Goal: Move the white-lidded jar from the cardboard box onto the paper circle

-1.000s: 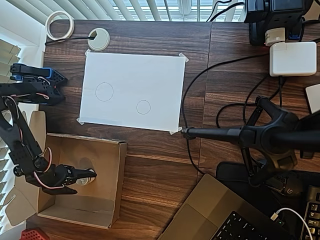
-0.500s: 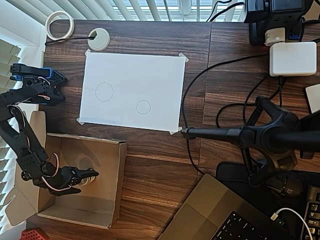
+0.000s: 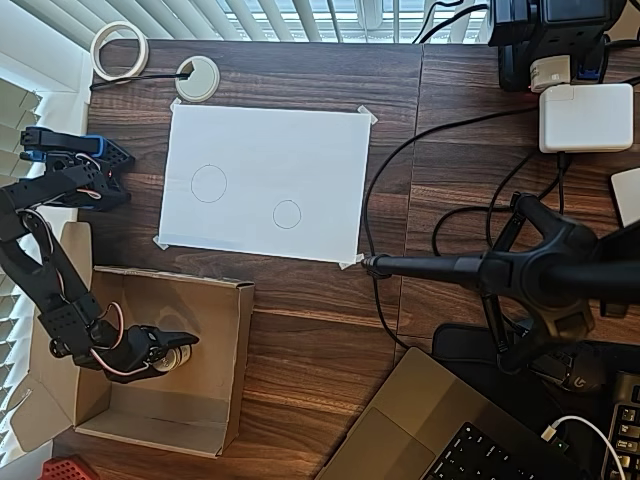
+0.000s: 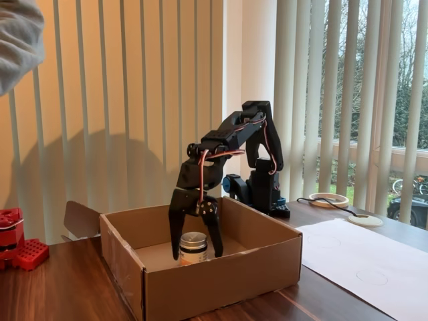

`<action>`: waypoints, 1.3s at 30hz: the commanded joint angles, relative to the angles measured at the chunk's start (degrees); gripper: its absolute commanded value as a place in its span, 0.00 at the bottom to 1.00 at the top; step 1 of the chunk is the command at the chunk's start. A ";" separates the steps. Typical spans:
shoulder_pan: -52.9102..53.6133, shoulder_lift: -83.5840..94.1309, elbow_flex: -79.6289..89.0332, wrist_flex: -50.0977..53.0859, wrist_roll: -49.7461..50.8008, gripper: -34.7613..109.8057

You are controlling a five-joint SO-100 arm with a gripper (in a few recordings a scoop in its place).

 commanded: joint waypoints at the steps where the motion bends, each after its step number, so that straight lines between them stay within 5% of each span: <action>1: -0.35 4.57 -0.18 0.53 0.00 0.49; 21: -2.37 9.23 -1.23 -1.67 3.87 0.31; 39: -10.46 39.11 -2.20 -4.04 -0.88 0.27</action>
